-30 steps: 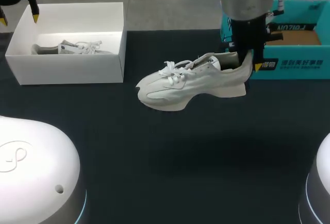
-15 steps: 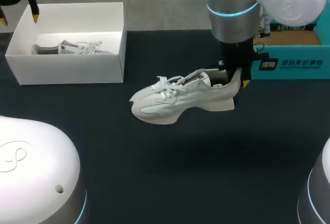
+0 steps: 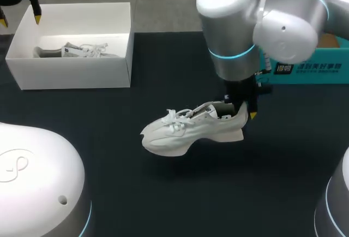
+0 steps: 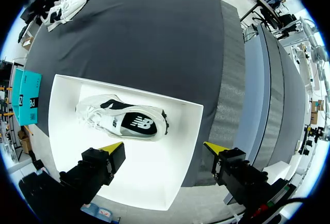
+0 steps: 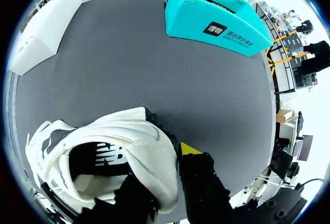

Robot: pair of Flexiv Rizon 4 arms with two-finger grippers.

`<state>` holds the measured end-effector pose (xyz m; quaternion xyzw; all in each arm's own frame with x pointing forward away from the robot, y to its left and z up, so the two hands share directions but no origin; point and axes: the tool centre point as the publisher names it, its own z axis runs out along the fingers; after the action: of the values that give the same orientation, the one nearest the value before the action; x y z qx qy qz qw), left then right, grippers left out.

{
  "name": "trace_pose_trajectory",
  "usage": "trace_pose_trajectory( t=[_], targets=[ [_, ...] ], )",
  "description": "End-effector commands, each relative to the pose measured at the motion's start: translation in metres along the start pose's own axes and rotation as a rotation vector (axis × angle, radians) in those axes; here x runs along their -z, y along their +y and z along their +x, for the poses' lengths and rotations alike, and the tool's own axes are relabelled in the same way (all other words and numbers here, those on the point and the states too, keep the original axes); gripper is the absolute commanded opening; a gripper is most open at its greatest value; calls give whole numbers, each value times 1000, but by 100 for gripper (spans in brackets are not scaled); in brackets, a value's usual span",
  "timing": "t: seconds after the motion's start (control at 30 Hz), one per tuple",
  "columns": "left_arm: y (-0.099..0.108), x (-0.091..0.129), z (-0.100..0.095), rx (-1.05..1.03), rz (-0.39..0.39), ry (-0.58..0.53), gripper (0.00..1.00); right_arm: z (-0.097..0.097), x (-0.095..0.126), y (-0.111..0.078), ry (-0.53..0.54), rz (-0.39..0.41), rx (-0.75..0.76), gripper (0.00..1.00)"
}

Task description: Take the shoe out of the shoebox, open the shoe tongue, remove and reinsert the insole, then place the shoe into the shoebox

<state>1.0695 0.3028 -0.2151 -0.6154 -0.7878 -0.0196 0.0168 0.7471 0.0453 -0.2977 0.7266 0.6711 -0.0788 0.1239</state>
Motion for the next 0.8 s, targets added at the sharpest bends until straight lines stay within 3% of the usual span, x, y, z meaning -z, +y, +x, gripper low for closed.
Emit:
trace_pose_trajectory(
  t=[0.03, 0.3, 0.73, 0.77, 0.8],
  targets=[
    [0, 1, 0, 0, -1, 4, 100, 20, -35, 4, -16, 18, 2, 0],
    [0, 1, 0, 0, -1, 4, 100, 33, -71, 10, 0, 13, 40, 0],
    [0, 1, 0, 0, -1, 4, 100, 39, -86, 11, 34, 3, 16, 0],
    [0, 1, 0, 0, -1, 4, 100, 39, -84, 10, 32, 5, 18, 17],
    [0, 1, 0, 0, -1, 4, 100, 39, -82, 9, 33, 5, 19, 47]
  ],
)
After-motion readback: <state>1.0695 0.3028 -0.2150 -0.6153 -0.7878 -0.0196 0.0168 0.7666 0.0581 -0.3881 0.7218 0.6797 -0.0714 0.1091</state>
